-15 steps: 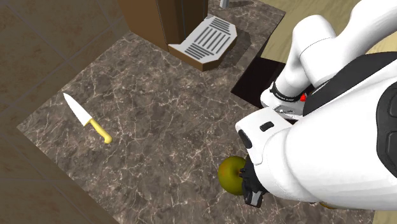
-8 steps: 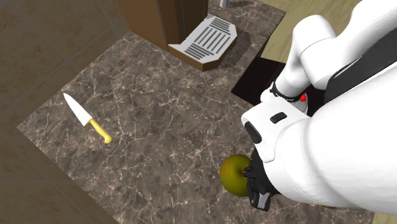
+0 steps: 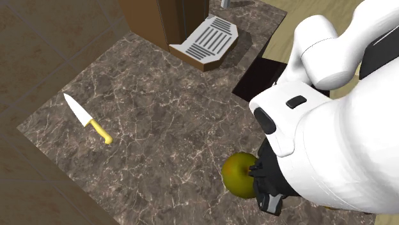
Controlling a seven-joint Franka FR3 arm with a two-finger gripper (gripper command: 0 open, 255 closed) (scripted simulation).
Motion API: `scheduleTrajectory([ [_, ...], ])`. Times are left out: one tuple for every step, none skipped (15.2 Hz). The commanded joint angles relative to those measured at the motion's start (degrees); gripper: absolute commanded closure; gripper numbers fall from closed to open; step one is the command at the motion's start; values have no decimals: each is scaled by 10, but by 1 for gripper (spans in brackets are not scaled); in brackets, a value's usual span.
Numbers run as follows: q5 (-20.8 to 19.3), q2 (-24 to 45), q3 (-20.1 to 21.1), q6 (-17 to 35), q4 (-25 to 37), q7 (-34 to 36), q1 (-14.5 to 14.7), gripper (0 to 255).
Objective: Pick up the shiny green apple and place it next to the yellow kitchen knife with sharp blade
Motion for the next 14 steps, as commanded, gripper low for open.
scheduleTrajectory([
  [-2, -1, -4, -16, 15, 1, -1, 255],
  [-4, 0, -6, -24, 23, 1, -1, 255],
  [-5, 1, -7, -30, 30, 2, -2, 255],
  [3, -14, -7, -36, 23, 8, 7, 255],
  [11, -28, -6, -41, 16, 14, 16, 255],
  [19, -42, -5, -47, 11, 22, 26, 255],
  [27, -55, -3, -53, 5, 29, 35, 255],
  [35, -68, -1, -60, 1, 37, 44, 255],
  [42, -80, 1, -66, -3, 46, 53, 255],
  [49, -92, 4, -72, -7, 55, 62, 255],
  [56, -103, 6, -79, -9, 64, 70, 255],
  [64, -114, 9, -85, -11, 74, 79, 255],
  [71, -124, 13, -92, -13, 84, 87, 255],
  [78, -134, 17, -99, -13, 94, 96, 255],
])
